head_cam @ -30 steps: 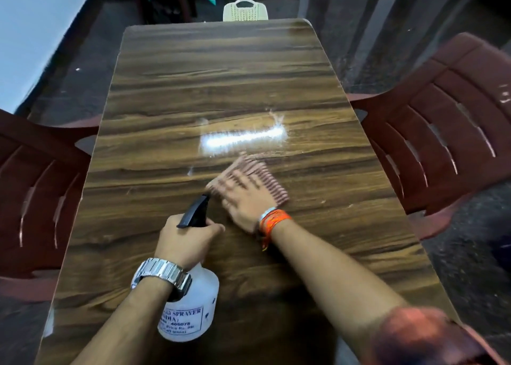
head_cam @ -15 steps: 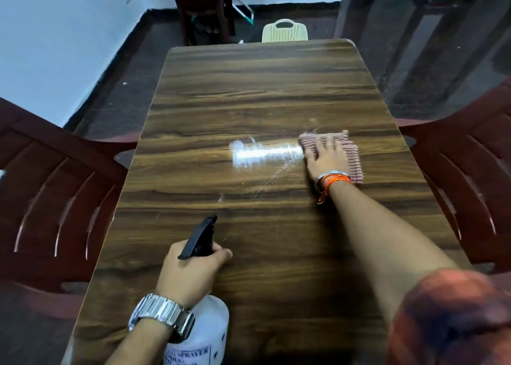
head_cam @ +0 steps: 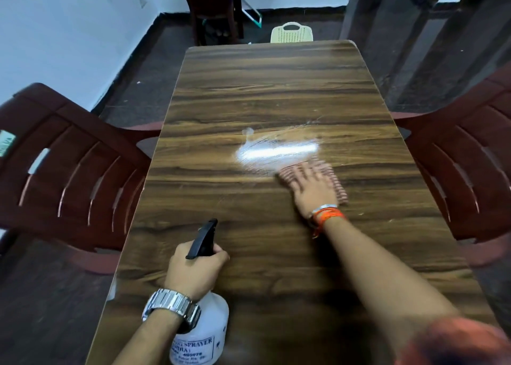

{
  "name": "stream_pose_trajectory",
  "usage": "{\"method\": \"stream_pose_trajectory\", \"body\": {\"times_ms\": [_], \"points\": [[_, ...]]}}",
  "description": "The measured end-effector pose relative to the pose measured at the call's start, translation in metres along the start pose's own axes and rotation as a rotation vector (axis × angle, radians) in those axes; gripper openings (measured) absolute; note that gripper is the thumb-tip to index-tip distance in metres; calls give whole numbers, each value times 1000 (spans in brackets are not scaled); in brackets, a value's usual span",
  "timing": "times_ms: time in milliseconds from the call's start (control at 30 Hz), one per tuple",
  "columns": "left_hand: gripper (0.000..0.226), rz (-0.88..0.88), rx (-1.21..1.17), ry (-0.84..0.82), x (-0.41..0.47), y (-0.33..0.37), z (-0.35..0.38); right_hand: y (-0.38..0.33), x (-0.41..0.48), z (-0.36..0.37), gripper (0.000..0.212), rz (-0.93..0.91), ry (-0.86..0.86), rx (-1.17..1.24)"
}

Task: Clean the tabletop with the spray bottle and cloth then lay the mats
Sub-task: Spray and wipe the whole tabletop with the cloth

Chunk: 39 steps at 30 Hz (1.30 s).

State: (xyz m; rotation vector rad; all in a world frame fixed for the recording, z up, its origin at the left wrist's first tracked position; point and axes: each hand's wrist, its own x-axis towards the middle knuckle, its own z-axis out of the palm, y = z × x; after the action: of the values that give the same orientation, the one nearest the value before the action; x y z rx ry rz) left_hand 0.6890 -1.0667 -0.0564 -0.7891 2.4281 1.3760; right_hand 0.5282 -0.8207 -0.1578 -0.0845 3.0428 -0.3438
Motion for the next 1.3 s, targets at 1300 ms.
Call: {"method": "stream_pose_trajectory", "body": {"times_ms": [1300], "points": [[17,247,66,-261,-140,-99,-93,-80,-442,53,51,324,32,8]]}}
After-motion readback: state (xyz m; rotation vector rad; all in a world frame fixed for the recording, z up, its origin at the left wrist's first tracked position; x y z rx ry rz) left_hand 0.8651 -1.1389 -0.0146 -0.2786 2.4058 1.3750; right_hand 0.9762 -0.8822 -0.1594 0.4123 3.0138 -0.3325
